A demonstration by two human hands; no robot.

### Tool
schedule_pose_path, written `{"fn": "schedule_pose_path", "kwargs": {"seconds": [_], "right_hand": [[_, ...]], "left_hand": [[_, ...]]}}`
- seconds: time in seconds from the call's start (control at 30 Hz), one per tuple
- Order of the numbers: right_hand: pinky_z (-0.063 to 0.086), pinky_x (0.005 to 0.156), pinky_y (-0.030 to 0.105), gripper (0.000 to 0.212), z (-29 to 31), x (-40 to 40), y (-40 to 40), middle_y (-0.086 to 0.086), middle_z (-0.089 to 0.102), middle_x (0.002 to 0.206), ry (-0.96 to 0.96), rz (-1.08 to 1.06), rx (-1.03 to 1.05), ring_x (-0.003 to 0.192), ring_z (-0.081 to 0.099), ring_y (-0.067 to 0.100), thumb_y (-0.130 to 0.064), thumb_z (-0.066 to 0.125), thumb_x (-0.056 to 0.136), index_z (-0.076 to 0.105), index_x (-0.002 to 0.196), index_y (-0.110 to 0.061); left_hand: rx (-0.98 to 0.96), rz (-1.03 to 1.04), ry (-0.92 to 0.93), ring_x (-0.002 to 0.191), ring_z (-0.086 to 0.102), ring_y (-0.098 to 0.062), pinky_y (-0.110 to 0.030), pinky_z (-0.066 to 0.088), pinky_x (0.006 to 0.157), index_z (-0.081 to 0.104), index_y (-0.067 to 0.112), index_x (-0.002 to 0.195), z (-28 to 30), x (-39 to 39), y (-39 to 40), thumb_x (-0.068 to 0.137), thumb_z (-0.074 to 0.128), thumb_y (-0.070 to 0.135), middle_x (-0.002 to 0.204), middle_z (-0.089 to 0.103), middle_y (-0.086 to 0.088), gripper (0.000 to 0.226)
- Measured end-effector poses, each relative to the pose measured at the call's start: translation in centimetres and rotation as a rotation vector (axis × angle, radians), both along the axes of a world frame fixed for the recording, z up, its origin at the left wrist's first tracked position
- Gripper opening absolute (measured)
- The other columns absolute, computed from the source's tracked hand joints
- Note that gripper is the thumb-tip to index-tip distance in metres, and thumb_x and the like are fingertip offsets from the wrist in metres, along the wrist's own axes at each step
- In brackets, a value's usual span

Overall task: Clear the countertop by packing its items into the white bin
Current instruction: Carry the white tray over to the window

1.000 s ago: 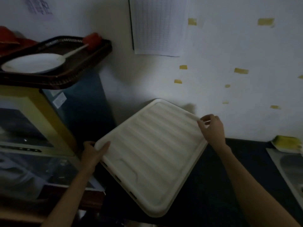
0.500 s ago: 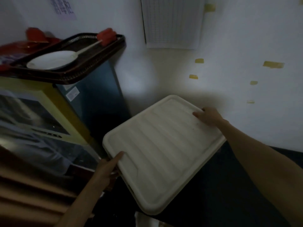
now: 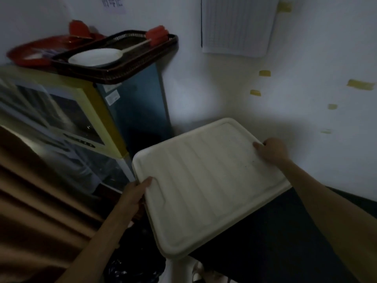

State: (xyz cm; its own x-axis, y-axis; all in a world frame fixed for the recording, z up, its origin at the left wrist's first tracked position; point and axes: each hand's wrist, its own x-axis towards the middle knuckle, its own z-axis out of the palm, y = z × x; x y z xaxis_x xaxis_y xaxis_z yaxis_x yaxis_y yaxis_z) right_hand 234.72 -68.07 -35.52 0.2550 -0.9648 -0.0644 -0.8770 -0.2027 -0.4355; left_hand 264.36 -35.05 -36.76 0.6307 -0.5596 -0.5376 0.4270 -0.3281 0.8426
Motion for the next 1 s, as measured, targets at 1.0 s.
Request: {"fn": "schedule_pose_path", "kwargs": {"seconds": [1.0], "right_hand": [[0.043,0.051,0.030,0.051,5.3,15.5,48.1,0.014,0.061,0.069,0.013,0.630,0.133,0.060,0.060,0.026,-0.048,0.061,0.090,0.055,0.064,-0.005]], "left_hand": [[0.116,0.461,-0.078,0.072,0.061,-0.022,-0.033,0.049,0.067,0.065,-0.003,0.104,4.6,4.5,56.9,0.086,0.072,0.023,0.094,0.067,-0.013,0.033]]}}
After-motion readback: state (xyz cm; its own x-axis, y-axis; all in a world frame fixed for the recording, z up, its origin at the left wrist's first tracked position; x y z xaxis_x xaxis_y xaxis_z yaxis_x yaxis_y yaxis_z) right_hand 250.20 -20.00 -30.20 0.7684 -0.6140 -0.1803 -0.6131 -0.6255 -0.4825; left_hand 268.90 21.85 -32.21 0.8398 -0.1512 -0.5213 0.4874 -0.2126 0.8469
